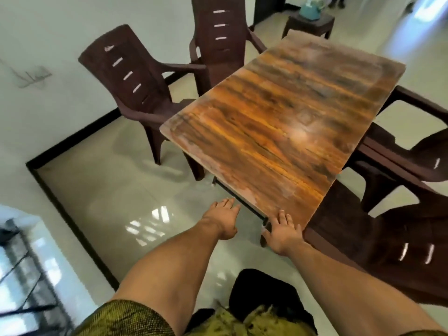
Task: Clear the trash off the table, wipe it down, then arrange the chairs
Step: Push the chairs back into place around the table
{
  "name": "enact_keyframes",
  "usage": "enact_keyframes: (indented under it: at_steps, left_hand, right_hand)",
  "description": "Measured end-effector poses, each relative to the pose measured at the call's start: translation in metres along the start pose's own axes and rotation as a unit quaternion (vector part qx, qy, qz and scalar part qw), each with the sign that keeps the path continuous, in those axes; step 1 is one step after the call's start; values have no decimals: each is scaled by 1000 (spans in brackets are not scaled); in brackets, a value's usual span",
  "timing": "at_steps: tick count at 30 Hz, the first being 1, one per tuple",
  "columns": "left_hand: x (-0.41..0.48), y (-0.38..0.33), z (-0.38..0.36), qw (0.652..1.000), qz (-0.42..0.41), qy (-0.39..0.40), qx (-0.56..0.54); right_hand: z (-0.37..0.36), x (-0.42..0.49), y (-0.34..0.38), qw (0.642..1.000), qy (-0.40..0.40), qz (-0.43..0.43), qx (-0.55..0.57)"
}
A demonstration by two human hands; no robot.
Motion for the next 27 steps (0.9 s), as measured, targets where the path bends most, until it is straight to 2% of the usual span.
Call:
enact_keyframes:
  at_steps: [3, 5, 9, 13, 18, 23, 27]
  left_hand:
    - [28, 40, 15, 999, -30, 4, 13]
    - [50, 72, 21, 999, -46, 3, 24]
    - [86, 137, 29, 998, -56, 6, 27]
    - [115, 205, 43, 997, -63, 32, 29]
    - [149, 288, 78, 997, -67, 39, 27]
    - [191, 350, 92, 992, -113, 49, 37]
    - [212, 406, 96, 978, -190, 69, 58]
  right_hand:
    - [8, 29, 52, 999, 15, -21, 33]
    - [13, 54, 87, 996, -6, -62, 61]
    - [14, 112, 177, 996, -42, -42, 74]
    - [28, 164, 252, 992, -41, -89, 82]
    - [53, 213, 324, 994, -19, -56, 92]
    - [76, 264, 379, 996, -65, -27, 50]
    - [81, 300, 429, 990, -70, -113, 52]
Point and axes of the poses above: each hand's wrist, its own x-axis towards the middle knuckle, its own z-axis out of the back of the hand, y = z × x, the point moved 8 cm from there along x, towards the middle knuckle, and after that the axes turned 15 degrees about -y, right-handed, at the moved point
